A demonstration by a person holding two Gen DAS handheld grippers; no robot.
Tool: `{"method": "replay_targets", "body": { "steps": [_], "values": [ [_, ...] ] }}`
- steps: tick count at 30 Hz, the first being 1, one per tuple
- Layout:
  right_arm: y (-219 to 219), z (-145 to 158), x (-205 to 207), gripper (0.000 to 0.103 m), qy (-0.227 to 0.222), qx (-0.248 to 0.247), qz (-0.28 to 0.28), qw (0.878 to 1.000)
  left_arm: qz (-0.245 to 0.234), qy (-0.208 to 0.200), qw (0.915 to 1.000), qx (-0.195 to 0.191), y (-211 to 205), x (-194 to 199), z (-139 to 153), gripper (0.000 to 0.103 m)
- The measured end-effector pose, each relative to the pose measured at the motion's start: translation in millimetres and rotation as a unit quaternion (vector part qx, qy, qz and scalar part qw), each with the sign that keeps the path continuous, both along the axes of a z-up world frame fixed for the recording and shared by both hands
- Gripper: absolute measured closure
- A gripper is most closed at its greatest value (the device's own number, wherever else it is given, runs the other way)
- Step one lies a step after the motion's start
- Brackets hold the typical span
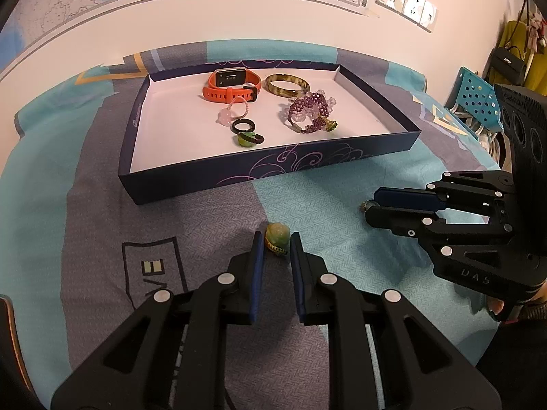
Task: Organize jewelry
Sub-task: 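Lift the hair tie with the left tool while the right tool lifts the silver ring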
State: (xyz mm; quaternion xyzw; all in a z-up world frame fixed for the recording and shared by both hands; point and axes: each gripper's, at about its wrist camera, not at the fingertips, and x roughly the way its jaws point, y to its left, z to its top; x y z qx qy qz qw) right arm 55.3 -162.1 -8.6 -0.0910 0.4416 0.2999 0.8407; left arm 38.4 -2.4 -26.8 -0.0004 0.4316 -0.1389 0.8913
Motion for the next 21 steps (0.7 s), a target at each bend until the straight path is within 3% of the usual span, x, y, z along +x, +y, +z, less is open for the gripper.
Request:
{"method": "replay_targets", "body": {
  "steps": [21],
  "values": [
    [-17, 8, 4, 0.087, 0.011, 0.043, -0.014, 0.999, -0.001, -0.010, 0.9999, -0.011, 1, -7, 6, 0.088]
  ]
}}
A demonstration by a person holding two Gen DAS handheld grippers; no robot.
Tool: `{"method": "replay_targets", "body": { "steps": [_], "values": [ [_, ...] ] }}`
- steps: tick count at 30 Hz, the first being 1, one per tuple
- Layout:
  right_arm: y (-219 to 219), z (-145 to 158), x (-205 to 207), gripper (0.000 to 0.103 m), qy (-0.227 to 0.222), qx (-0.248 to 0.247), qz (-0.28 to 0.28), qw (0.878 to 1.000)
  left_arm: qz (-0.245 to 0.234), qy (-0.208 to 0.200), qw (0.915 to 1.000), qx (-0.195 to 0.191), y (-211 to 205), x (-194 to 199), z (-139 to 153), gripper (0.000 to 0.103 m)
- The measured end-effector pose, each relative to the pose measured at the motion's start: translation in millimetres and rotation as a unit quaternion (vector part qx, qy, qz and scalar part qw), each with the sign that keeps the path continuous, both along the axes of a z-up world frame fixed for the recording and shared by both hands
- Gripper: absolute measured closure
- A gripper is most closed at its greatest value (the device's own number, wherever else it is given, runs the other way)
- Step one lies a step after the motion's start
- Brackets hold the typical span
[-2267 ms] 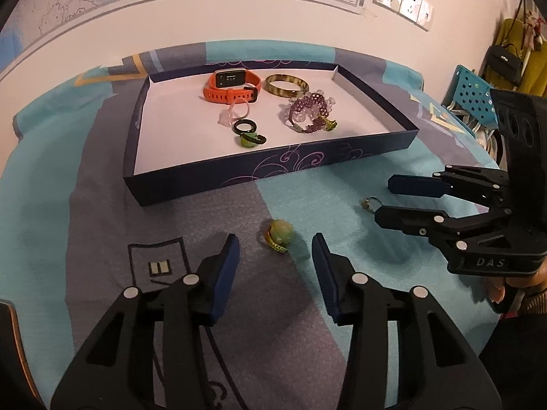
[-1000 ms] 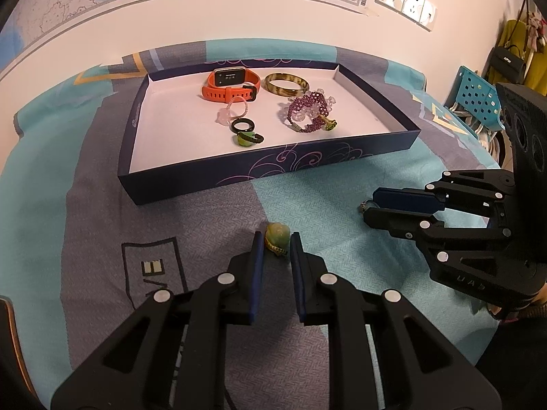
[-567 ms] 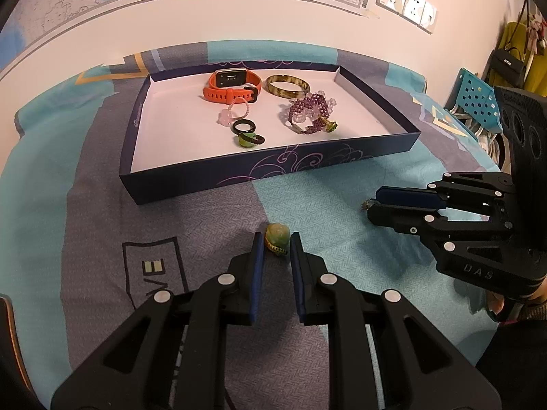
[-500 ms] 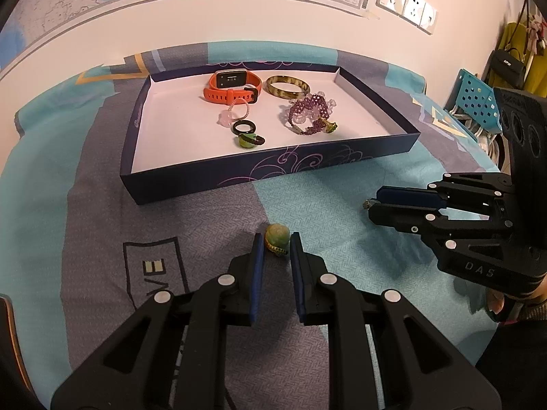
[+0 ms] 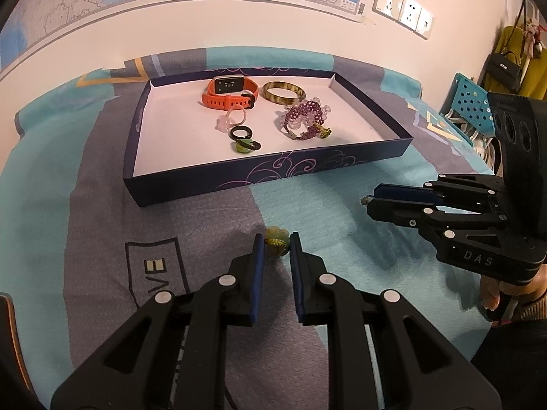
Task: Organize jewelry
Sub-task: 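Lift the hair tie with the left tool while the right tool lifts the silver ring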
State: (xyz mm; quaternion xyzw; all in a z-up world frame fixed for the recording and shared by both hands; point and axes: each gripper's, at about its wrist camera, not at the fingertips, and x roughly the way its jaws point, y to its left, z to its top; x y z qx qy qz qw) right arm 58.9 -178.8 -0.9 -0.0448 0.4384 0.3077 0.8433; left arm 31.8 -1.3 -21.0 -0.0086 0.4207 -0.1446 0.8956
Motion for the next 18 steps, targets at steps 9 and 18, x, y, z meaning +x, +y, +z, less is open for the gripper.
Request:
{"method": "replay_targets", "body": {
  "steps": [9, 18],
  "values": [
    [0.2, -1.7, 0.3, 0.087, 0.002, 0.002, 0.001, 1.000, -0.003, 0.013, 0.9999, 0.002, 0.6, 3.1, -6.2, 0.087],
    [-0.4, -1.6, -0.2, 0.087, 0.001, 0.004, -0.001, 1.000, -0.001, 0.004, 0.9998, 0.021, -4.9, 1.7, -5.6, 0.087]
  ]
}}
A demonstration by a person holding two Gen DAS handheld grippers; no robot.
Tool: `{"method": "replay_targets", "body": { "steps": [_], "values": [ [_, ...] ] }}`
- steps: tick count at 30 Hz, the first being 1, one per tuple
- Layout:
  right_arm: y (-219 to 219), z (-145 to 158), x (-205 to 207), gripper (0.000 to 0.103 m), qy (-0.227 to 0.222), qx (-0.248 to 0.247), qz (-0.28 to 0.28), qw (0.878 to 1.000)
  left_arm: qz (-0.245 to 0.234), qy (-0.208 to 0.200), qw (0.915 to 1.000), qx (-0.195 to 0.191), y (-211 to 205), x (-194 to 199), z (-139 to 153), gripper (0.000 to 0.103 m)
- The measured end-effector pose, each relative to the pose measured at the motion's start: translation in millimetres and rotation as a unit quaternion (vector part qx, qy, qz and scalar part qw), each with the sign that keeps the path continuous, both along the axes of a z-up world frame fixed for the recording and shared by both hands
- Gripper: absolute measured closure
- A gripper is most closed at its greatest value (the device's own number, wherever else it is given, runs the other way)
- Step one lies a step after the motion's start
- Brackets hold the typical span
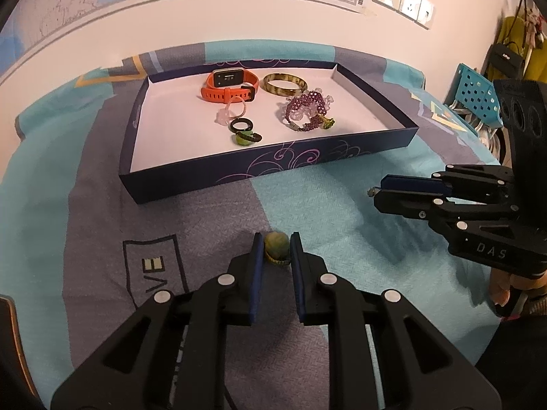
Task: Organize jewelry
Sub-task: 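Lift the hair tie with the left tool while the right tool lifts the silver ring, then carry the hair tie and silver ring over the box and lower them with both tools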
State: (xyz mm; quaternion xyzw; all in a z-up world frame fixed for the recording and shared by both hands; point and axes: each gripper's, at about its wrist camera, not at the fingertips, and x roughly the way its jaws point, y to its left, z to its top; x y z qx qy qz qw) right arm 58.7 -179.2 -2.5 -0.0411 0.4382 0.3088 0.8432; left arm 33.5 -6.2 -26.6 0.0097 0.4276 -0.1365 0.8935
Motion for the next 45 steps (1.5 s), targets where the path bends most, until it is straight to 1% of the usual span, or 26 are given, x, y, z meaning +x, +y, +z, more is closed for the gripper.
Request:
{"method": "replay_targets", "body": {
  "steps": [6, 18, 28, 45],
  "values": [
    [-1, 3, 1, 0.087, -0.003, 0.006, -0.002, 1.000, 0.004, -0.006, 0.9999, -0.011, 3, -2, 6, 0.087],
    [-3, 15, 6, 0.087, -0.020, 0.012, -0.006, 1.000, -0.004, -0.026, 0.9994, -0.023, 2, -7, 23, 0.087],
    [-3, 21, 9, 0.087, -0.029, 0.014, -0.005, 0.999, -0.006, -0.041, 0.9988, -0.025, -1, -5, 34, 0.087],
    [-3, 27, 18, 0.087, -0.036, 0.014, -0.005, 0.999, -0.006, -0.054, 0.9982, -0.025, -2, -1, 44, 0.087]
  ]
}}
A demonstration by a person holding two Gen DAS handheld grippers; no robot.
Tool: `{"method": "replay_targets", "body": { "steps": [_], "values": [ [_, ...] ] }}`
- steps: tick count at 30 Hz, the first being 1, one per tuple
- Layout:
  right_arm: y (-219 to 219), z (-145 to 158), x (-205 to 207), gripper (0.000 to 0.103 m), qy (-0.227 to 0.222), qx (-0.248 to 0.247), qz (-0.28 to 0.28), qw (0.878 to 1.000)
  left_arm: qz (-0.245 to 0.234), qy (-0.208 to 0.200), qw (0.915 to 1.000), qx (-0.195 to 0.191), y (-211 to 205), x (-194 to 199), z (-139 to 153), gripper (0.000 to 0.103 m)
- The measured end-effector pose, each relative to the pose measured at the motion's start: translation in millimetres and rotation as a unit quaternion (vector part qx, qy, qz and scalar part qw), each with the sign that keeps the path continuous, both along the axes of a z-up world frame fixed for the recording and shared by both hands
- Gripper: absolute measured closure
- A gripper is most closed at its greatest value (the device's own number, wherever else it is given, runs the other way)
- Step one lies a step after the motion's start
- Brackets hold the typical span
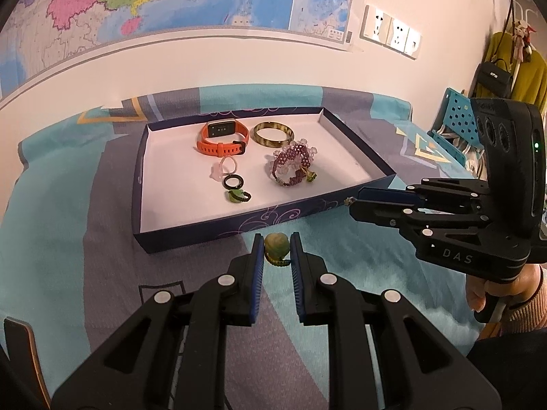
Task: Organize jewelry
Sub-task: 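Carry the hair tie and silver ring over the box and lower them with both tools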
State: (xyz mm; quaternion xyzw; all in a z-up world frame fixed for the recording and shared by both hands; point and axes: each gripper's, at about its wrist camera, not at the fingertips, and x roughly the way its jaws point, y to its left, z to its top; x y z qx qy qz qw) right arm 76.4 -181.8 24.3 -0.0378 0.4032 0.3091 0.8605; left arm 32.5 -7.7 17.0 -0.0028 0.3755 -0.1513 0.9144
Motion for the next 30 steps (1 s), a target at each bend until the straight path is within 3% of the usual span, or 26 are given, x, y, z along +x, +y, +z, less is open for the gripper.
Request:
{"method": "replay_targets", "body": {
  "steps": [30],
  "values": [
    [6, 13, 17, 0.087, -0.018, 0.002, 0.002, 1.000, -0.001, -0.020, 0.9998, 0.002, -1, 16, 13, 0.087]
  ]
}}
